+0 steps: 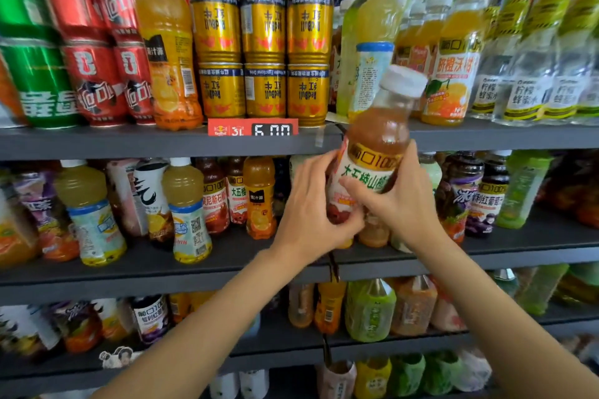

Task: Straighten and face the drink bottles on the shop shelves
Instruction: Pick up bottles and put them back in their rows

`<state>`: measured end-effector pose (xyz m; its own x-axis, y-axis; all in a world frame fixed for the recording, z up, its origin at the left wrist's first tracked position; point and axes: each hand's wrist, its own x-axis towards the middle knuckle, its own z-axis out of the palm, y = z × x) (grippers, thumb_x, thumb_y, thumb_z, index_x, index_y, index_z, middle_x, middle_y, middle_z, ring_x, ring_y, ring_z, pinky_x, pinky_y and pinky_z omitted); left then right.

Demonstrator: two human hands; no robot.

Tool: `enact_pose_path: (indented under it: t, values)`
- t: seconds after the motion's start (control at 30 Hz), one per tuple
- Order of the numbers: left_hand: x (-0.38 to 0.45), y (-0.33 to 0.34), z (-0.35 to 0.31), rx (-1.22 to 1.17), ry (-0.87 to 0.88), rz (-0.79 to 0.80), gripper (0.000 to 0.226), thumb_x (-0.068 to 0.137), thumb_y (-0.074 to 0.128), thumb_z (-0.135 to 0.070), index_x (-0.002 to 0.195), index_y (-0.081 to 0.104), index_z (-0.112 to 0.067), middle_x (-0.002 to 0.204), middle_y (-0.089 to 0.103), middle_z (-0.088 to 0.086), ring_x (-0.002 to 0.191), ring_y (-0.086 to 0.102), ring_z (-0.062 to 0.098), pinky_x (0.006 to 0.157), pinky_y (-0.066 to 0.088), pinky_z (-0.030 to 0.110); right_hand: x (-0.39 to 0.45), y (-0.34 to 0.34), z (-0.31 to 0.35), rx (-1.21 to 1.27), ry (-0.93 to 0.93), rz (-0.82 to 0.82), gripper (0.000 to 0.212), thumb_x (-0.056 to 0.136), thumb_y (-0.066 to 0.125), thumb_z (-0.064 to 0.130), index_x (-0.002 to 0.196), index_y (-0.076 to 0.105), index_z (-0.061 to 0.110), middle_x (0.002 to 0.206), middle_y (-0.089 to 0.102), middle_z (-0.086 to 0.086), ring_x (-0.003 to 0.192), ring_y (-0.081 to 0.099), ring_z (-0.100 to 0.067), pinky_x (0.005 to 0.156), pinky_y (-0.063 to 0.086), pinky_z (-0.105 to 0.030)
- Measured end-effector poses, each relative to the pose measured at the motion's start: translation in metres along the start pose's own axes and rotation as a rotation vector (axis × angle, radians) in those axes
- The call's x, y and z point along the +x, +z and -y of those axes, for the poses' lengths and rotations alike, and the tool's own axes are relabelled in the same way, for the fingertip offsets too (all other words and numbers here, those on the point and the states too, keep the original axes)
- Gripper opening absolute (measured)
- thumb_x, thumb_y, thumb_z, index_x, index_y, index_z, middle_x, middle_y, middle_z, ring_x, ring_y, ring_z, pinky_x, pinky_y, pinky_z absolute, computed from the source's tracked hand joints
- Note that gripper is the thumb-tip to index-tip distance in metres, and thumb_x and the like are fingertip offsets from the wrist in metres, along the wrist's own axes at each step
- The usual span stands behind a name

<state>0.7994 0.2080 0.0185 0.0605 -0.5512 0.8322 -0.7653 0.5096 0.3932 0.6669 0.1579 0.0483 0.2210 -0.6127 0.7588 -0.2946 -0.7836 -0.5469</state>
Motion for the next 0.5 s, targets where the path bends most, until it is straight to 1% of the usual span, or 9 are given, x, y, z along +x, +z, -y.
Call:
enact_pose_path:
  t: [0.03, 0.1, 0.17, 0.2, 0.27, 0.33, 0.37, 0.43, 0.5]
  values:
    - [0.012, -0.002, -0.009, -0.011, 0.003, -0.014, 0.070, 0.073, 0.063, -0.035, 0.133, 0.039, -0.008, 0.118, 0.042, -0.005, 0.114, 0.042, 0.009, 0.096, 0.034, 0.011, 0.010, -0.007, 0.007, -0.005, -0.001, -0.029, 0.061, 0.063, 0.074, 0.049, 0.103, 0.039, 0.020, 0.087, 0.052, 0.026, 0.073, 0.053, 0.008, 0.067, 0.039, 0.000]
    - [0.035, -0.004, -0.024, -0.016, -0.008, 0.004, 0.068, 0.076, 0.064, -0.034, 0.134, 0.038, -0.011, 0.119, 0.042, -0.005, 0.115, 0.042, 0.010, 0.094, 0.035, 0.013, 0.028, -0.020, 0.014, 0.000, 0.021, -0.075, 0.060, 0.068, 0.079, 0.045, 0.107, 0.041, 0.018, 0.088, 0.056, 0.020, 0.078, 0.054, 0.007, 0.067, 0.042, -0.006]
    - [0.053, -0.003, -0.035, -0.002, -0.008, 0.055, 0.062, 0.080, 0.066, -0.026, 0.134, 0.038, -0.012, 0.119, 0.041, -0.005, 0.116, 0.043, 0.011, 0.094, 0.037, 0.019, 0.043, -0.033, 0.013, 0.013, 0.053, -0.118, 0.060, 0.071, 0.077, 0.041, 0.113, 0.044, 0.013, 0.095, 0.061, 0.010, 0.086, 0.059, -0.005, 0.072, 0.045, -0.016]
    - [0.060, -0.002, -0.038, 0.023, 0.001, 0.073, 0.058, 0.083, 0.065, -0.023, 0.133, 0.039, -0.013, 0.120, 0.042, -0.005, 0.117, 0.044, 0.011, 0.096, 0.038, 0.021, 0.048, -0.039, 0.011, 0.003, 0.070, -0.144, 0.061, 0.072, 0.076, 0.042, 0.114, 0.044, 0.011, 0.097, 0.061, 0.007, 0.089, 0.058, -0.008, 0.074, 0.044, -0.021]
    - [0.073, 0.000, -0.040, 0.090, 0.019, 0.071, 0.052, 0.086, 0.062, -0.021, 0.132, 0.040, -0.013, 0.123, 0.044, -0.002, 0.118, 0.043, 0.011, 0.098, 0.035, 0.020, 0.059, -0.055, 0.002, -0.025, 0.105, -0.213, 0.065, 0.072, 0.075, 0.047, 0.115, 0.045, 0.009, 0.096, 0.059, 0.006, 0.091, 0.057, -0.012, 0.077, 0.044, -0.028]
    - [0.087, 0.004, -0.039, 0.132, -0.006, 0.038, 0.048, 0.087, 0.061, -0.018, 0.130, 0.041, -0.013, 0.124, 0.044, -0.001, 0.116, 0.043, 0.010, 0.094, 0.031, 0.014, 0.071, -0.073, -0.010, -0.039, 0.150, -0.299, 0.066, 0.072, 0.074, 0.047, 0.114, 0.045, 0.005, 0.101, 0.061, -0.002, 0.097, 0.059, -0.022, 0.082, 0.046, -0.037]
    - [0.094, 0.006, -0.039, 0.139, -0.030, 0.013, 0.047, 0.087, 0.061, -0.017, 0.129, 0.041, -0.012, 0.124, 0.044, -0.001, 0.115, 0.043, 0.010, 0.093, 0.031, 0.014, 0.078, -0.083, -0.016, -0.038, 0.172, -0.331, 0.066, 0.072, 0.074, 0.046, 0.114, 0.045, 0.004, 0.104, 0.062, -0.006, 0.100, 0.059, -0.026, 0.085, 0.046, -0.042]
    - [0.112, 0.013, -0.038, 0.147, -0.073, -0.054, 0.045, 0.086, 0.062, -0.016, 0.127, 0.043, -0.010, 0.122, 0.044, 0.001, 0.112, 0.045, 0.013, 0.093, 0.036, 0.020, 0.094, -0.101, -0.029, -0.032, 0.206, -0.361, 0.067, 0.072, 0.074, 0.048, 0.114, 0.045, 0.005, 0.108, 0.063, -0.008, 0.103, 0.059, -0.029, 0.088, 0.046, -0.046]
    - [0.132, 0.024, -0.039, 0.169, -0.113, -0.111, 0.046, 0.085, 0.063, -0.018, 0.126, 0.043, -0.009, 0.123, 0.045, 0.005, 0.113, 0.046, 0.018, 0.096, 0.041, 0.029, 0.111, -0.116, -0.038, -0.043, 0.199, -0.348, 0.073, 0.066, 0.073, 0.057, 0.112, 0.048, 0.007, 0.107, 0.065, -0.007, 0.101, 0.061, -0.027, 0.087, 0.048, -0.046]
